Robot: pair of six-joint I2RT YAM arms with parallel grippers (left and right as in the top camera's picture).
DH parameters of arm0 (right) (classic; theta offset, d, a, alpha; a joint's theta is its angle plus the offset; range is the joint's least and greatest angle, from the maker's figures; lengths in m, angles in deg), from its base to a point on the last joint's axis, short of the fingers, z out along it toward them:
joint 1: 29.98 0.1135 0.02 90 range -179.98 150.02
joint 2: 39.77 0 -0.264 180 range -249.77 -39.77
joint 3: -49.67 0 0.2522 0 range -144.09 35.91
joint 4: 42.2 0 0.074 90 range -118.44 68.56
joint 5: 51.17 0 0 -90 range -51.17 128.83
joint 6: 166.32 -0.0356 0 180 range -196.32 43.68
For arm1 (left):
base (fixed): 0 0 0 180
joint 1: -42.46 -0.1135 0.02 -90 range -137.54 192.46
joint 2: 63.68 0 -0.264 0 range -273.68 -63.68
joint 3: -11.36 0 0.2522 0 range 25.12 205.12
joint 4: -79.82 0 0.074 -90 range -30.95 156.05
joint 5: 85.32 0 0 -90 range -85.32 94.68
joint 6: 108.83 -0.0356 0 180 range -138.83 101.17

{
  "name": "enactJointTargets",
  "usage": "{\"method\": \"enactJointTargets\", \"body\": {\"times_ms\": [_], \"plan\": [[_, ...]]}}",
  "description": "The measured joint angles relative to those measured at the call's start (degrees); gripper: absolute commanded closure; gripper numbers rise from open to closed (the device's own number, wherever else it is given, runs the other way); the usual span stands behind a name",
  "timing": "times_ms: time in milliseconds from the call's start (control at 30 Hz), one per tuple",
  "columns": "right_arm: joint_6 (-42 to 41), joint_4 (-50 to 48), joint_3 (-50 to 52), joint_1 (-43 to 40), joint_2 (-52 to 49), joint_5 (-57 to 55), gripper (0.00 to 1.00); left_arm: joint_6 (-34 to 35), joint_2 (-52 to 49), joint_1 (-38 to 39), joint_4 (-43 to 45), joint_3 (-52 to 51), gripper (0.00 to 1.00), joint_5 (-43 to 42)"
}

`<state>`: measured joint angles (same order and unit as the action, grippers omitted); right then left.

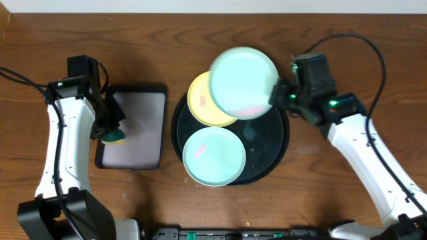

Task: Clean dirty plates on tray and stack at the side

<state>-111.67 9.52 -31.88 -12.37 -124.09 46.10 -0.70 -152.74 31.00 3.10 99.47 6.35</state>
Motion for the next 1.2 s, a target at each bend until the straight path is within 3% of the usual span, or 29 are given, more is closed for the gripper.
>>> {"method": "enactJointTargets", "body": {"times_ms": [233, 1200], "plan": [[7.6, 8.3, 0.0, -4.0, 0.0, -5.6, 0.99, 0.0, 0.0, 0.0, 0.0, 0.0, 0.92, 0.0], [9.9, 4.1, 0.0, 3.0, -2.4, -8.8, 0.99, 0.0, 0.0, 0.0, 1.3, -1.0, 0.92, 0.0]]}}
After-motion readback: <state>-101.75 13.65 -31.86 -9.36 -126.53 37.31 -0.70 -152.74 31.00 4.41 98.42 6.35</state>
